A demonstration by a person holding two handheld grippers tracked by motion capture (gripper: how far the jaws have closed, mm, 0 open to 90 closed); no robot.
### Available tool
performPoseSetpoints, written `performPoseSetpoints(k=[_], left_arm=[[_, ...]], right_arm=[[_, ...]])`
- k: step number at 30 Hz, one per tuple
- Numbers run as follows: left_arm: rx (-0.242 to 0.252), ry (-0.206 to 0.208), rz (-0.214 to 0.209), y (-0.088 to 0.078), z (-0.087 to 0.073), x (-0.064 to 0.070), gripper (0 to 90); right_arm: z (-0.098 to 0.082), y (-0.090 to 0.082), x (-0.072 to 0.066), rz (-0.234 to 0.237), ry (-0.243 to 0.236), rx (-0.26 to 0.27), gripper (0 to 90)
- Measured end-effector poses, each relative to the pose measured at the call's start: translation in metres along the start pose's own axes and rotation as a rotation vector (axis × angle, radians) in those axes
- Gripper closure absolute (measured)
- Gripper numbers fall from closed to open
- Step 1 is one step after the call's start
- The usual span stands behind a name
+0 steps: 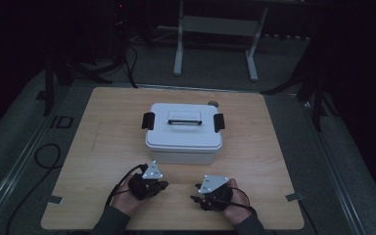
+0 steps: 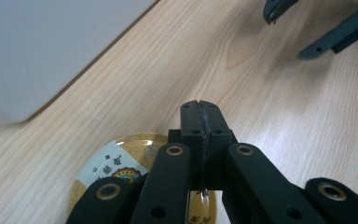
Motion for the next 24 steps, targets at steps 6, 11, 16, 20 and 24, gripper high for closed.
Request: performPoseSetpoints(k=[6,11,16,20,24], left_arm=[[-0.008,-0.021,0.025,-0.012,-0.011,-0.003,89.9],[-0.001,-0.049,0.048,-0.022,-0.019,-0.009,89.9],[-0.001,-0.081,0.073,-0.030,-0.025,-0.016,89.9],[-0.009,-0.102,0.095,-0.034,-0.029,-0.020,89.9],[0.023,-0.106,0.107,-0.038,-0.027,-0.024,89.8]], right_arm=[[0.000,0.000,0.000,0.002,-0.002,0.002,56.3],[0.000,-0.001,0.001,0.003,-0.004,0.001,56.2],[-0.001,-0.001,0.003,0.000,0.000,0.000,56.2],[-0.002,-0.002,0.004,-0.003,0.000,-0.003,56.1],[-0.002,-0.004,0.006,-0.010,0.007,0.000,55.6]])
Point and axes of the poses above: each handheld gripper's, and its own axes: y roughly forward along the jaws, z roughly out of its top, x roughly to its right, the point moved 4 cm from there along y, roughly forward along the jaws, and after that the axes turned 11 degrees about -z, right-handed, at the moved point
